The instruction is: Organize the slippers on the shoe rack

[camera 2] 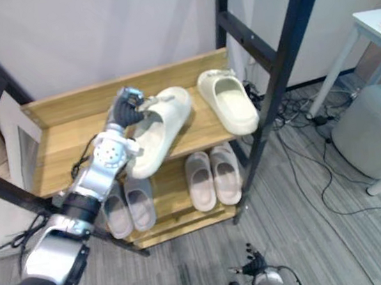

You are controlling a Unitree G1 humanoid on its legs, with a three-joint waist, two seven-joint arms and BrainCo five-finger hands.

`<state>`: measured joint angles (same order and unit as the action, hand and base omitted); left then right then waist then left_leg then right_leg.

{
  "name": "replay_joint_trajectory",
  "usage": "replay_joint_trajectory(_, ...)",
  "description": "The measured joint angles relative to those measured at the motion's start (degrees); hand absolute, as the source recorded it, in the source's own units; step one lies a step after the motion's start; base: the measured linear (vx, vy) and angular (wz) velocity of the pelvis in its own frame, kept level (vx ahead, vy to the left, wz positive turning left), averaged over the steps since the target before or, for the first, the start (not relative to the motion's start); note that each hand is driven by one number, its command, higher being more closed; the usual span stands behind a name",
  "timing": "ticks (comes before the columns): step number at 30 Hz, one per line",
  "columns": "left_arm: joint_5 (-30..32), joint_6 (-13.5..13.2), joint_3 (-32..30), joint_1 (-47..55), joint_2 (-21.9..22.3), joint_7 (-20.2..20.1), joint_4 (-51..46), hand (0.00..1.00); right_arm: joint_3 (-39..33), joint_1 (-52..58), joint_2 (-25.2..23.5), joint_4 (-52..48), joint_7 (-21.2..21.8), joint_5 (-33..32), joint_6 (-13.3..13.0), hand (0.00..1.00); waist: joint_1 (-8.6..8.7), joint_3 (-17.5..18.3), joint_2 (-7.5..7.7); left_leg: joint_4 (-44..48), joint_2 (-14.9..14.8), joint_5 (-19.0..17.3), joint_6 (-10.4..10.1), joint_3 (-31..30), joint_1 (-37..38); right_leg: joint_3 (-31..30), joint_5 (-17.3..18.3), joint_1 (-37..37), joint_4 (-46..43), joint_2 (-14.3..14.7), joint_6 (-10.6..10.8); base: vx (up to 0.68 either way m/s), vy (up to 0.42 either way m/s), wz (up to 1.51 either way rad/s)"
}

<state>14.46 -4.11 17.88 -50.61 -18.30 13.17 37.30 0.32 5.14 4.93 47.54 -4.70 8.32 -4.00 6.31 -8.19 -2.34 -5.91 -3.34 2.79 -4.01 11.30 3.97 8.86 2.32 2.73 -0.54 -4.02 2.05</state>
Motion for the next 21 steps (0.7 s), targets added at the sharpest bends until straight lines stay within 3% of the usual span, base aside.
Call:
replay_joint_trajectory(5,-0.5,1.1,-2.5,-3.5,0.0,0.4,6.9,1.00,-0.3,0.3,0.0,-0.9,0.0,-1.8,-0.1,0.00,0.48,-1.2,-0.30,0.0,-0.1,-0.2,-0.1,1.2,0.0,-1.3,-0.1,-0.8,-0.2,0.1,0.0,0.02,0.003,-0.14)
replay_joint_trajectory(14,-3.5,1.9,-4.7,-8.6,-0.9,0.4,9.6,1.00,-1.6,0.5,-0.3,-2.1,0.1,-2.2,-0.8,0.00,0.62,-2.2,-0.63,0.0,-0.7,-0.4,-0.3,3.5,-2.0,-3.4,-0.3,-4.0,-1.2,0.7,-0.3,0.03,-0.006,-0.14)
replay_joint_trajectory(15,-4.5,1.9,-4.7,-9.1,-0.7,0.7,9.5,0.00,-1.9,0.6,-0.2,-2.6,0.1,-2.2,-0.7,0.00,0.64,-2.3,-0.78,0.0,-0.7,-0.4,-0.3,3.5,-2.4,-3.5,-0.3,-4.4,-1.2,0.7,-0.3,0.02,-0.003,-0.04)
replay_joint_trajectory(21,-6.6,1.9,-5.0,-10.7,0.2,1.7,9.2,0.00,-2.1,1.4,-0.2,-4.2,0.1,-3.9,-0.8,0.00,0.69,-2.6,-1.00,0.0,-0.6,-0.5,-0.1,3.3,-3.8,-3.8,-0.3,-6.1,-1.6,0.5,-0.2,0.01,0.002,0.00)
